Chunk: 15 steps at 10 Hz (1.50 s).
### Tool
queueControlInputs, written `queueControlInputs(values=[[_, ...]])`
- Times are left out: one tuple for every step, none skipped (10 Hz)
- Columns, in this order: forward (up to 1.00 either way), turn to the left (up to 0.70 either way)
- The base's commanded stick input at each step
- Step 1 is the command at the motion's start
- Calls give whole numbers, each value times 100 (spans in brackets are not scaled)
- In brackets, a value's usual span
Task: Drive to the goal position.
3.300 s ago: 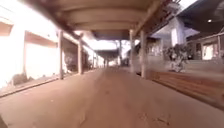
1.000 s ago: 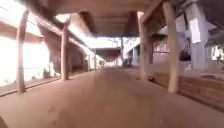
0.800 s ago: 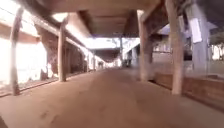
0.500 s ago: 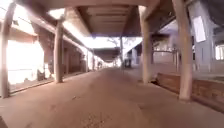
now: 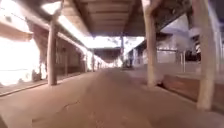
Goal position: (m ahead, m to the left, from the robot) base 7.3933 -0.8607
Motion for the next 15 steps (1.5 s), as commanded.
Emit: queueControlInputs(values=[[85,0],[85,0],[85,0],[85,0],[85,0],[85,0],[85,0],[85,0],[85,0],[85,0],[85,0],[85,0],[85,0],[85,0],[85,0]])
